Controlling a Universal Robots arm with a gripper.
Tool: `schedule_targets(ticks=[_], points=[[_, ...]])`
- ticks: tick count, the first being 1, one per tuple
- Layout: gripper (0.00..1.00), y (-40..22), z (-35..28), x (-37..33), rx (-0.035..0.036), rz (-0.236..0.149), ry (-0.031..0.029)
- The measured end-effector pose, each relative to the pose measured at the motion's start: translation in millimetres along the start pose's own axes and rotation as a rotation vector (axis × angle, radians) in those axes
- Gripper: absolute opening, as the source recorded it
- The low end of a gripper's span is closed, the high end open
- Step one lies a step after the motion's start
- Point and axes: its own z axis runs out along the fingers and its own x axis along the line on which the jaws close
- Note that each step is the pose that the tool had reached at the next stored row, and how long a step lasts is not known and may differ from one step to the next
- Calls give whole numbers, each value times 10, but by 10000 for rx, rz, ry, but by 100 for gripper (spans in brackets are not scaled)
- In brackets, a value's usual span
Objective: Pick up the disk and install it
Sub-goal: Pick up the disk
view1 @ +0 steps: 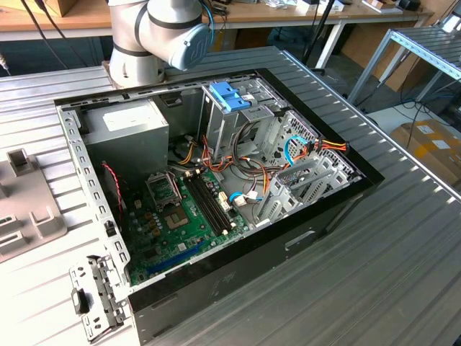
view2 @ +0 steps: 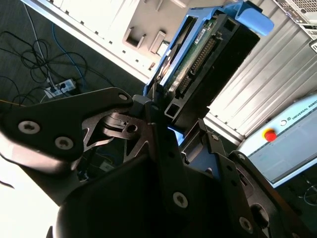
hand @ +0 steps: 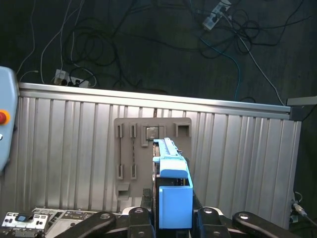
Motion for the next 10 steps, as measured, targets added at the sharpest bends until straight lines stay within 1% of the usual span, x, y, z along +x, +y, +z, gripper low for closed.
schedule_targets(ticks=[10], points=[[37,-20,4,68,-1,0,0]])
